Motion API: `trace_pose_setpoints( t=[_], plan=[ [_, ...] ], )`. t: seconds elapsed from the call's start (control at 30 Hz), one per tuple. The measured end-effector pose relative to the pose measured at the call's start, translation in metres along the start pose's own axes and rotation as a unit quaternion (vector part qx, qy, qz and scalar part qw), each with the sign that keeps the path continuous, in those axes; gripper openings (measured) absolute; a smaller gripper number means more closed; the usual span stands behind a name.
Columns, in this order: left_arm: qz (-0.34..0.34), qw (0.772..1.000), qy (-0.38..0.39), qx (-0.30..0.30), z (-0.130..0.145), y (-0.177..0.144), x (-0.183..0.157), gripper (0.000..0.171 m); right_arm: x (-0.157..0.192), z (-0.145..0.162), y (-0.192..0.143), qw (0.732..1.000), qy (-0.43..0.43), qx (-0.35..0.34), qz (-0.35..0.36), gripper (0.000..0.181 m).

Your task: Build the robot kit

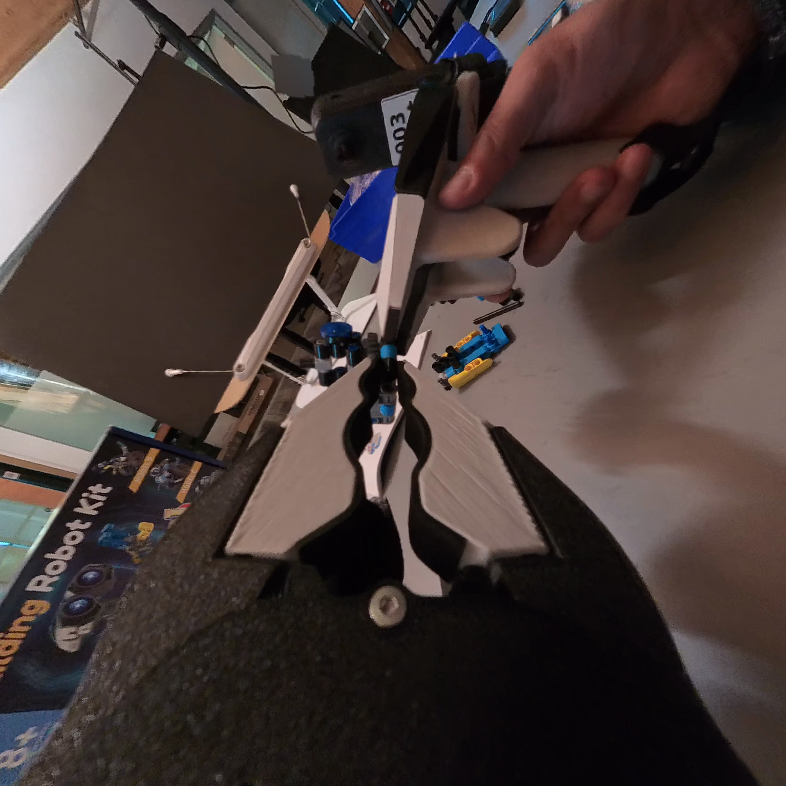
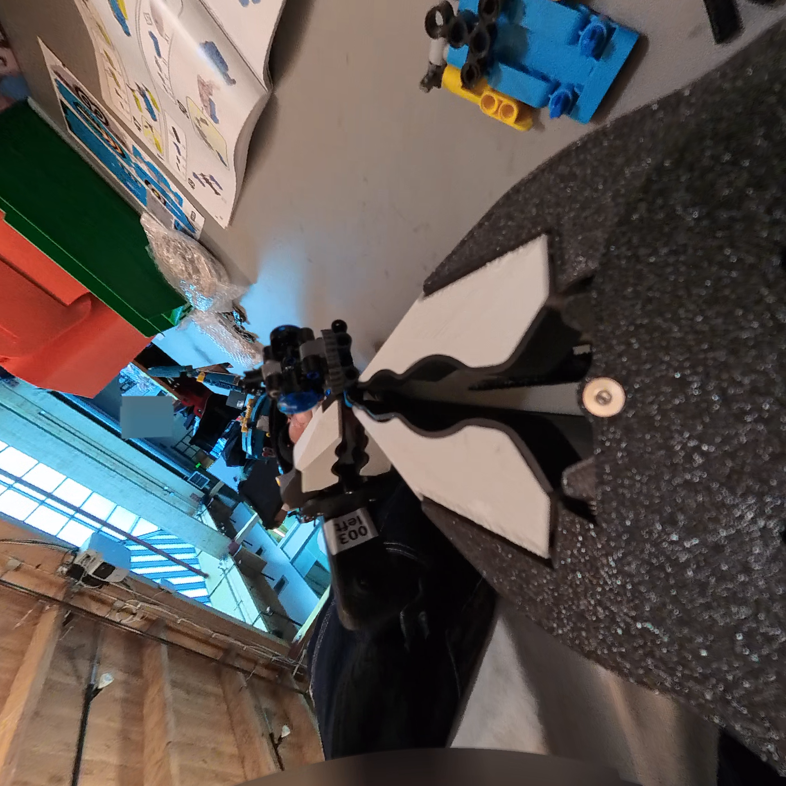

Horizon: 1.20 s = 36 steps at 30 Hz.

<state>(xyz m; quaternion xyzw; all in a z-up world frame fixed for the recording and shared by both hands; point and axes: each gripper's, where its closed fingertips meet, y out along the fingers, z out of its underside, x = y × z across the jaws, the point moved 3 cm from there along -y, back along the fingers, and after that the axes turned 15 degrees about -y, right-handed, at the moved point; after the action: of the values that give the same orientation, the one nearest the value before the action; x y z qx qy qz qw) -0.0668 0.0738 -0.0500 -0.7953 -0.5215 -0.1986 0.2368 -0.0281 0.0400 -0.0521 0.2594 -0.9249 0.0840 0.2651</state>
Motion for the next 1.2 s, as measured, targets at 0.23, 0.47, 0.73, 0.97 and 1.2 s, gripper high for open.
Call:
trace_pose_setpoints(
  t=[0.23,0.47,0.73,0.97,1.2],
  plan=[
    [0.034,0.99,-0.133,0.016,0.012,0.002,0.017,0.006,-0.036,-0.004,-0.039,0.976,-0.132,0.061,0.163,0.002],
    [0.133,0.936,-0.312,0.096,0.047,0.011,0.013,0.007,-0.087,0.025,-0.07,0.904,-0.192,0.22,0.311,0.028],
    [0.165,0.907,-0.352,0.164,0.071,0.014,0.004,0.007,-0.093,0.032,-0.062,0.914,-0.174,0.215,0.298,0.03],
    [0.183,0.907,-0.336,0.177,0.076,0.014,-0.003,0.007,-0.082,0.029,-0.055,0.917,-0.188,0.21,0.281,0.023],
    [0.224,0.91,-0.299,0.178,0.079,0.006,-0.006,0.007,-0.038,0.029,-0.019,0.944,-0.213,0.182,0.175,0.022]
  ],
)
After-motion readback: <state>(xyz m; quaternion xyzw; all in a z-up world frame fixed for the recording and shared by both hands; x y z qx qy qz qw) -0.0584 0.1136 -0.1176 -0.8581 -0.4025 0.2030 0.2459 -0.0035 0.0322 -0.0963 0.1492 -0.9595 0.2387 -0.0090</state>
